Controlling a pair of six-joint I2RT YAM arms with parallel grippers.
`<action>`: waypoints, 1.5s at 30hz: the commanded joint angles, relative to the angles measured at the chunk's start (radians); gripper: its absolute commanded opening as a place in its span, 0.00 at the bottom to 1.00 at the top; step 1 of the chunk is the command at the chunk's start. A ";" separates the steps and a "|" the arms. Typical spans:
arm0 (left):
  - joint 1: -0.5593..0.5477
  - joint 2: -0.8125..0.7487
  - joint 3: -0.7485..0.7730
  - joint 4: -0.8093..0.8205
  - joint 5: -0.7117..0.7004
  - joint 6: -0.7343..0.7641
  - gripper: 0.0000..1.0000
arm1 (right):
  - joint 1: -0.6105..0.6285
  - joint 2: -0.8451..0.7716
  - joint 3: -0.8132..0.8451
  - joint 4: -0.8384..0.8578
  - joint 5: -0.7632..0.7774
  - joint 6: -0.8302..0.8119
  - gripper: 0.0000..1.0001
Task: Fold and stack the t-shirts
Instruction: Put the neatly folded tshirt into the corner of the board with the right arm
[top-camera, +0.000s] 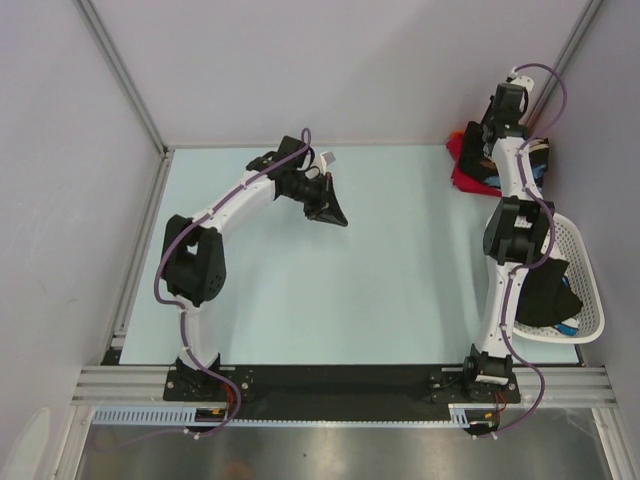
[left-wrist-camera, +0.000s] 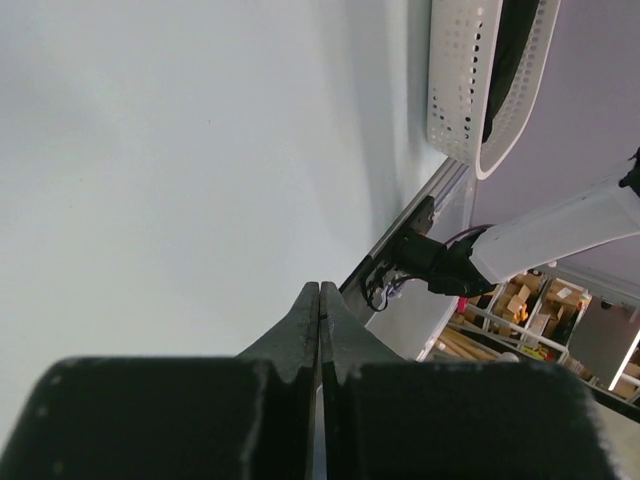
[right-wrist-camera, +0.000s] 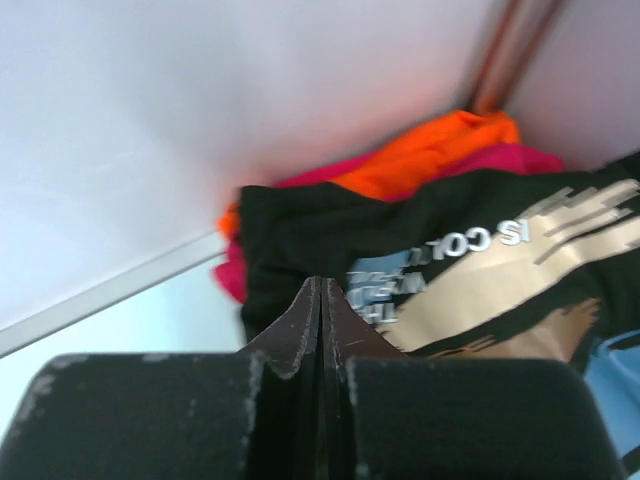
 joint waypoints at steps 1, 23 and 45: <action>0.007 -0.069 -0.052 0.011 0.010 0.036 0.02 | -0.016 0.068 0.056 0.030 0.166 -0.070 0.00; 0.028 -0.012 -0.052 -0.055 -0.006 0.047 0.02 | -0.116 0.262 0.099 0.317 0.435 -0.184 0.00; -0.013 0.043 0.051 -0.080 0.017 0.042 0.03 | -0.056 0.160 0.151 0.259 0.158 -0.081 0.00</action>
